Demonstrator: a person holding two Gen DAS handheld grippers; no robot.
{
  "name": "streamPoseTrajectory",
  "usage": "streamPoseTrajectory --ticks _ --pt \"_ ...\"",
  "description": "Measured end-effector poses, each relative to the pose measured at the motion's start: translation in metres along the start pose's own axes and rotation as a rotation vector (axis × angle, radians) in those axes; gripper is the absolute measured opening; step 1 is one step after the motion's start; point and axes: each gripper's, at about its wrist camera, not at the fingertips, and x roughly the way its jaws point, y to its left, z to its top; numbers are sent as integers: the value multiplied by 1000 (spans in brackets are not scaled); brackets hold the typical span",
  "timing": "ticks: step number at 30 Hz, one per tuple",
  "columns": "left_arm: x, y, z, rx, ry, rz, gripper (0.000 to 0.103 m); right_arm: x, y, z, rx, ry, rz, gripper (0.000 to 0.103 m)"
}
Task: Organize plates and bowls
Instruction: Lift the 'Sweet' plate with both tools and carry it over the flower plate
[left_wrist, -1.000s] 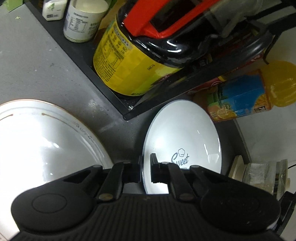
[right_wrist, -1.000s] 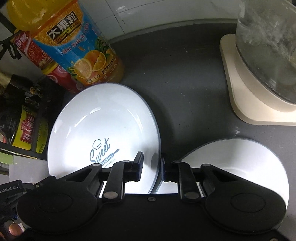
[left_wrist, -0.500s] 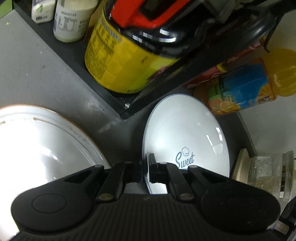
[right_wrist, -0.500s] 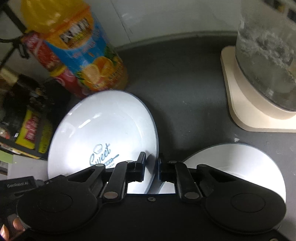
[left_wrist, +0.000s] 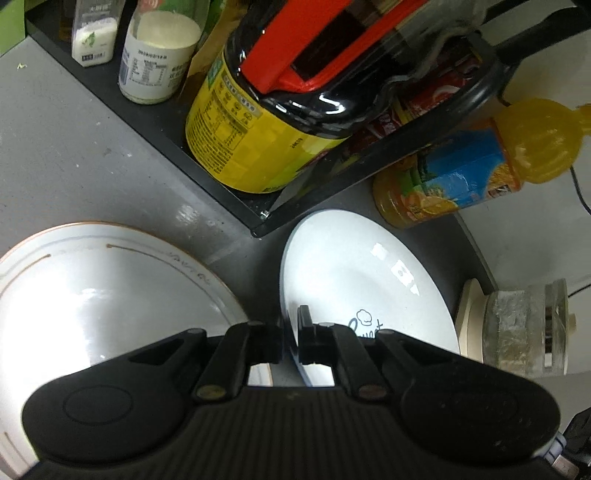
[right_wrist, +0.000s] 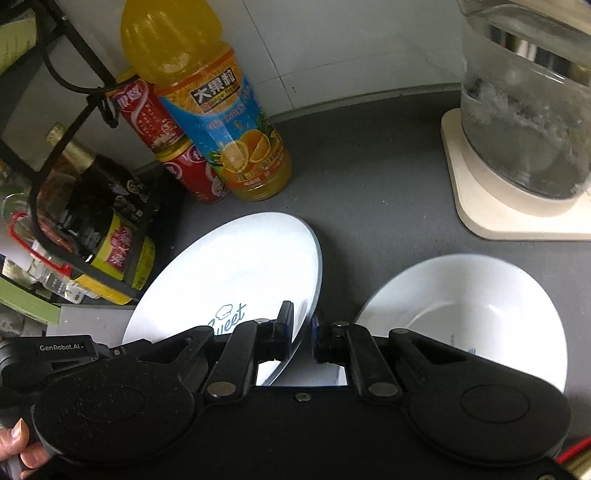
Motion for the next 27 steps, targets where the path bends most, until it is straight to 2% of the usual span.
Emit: streamPoseTrajectory --ticks 10,18,27 --pt "-33 6 -3 64 0 -20 4 -26 23 -21 -10 -42 -6 10" --pt "-51 25 -12 80 25 -33 5 -44 38 -48 -3 -51 1 11" --pt "-77 55 -18 95 17 -29 5 -51 61 -76 -18 -53 20 12"
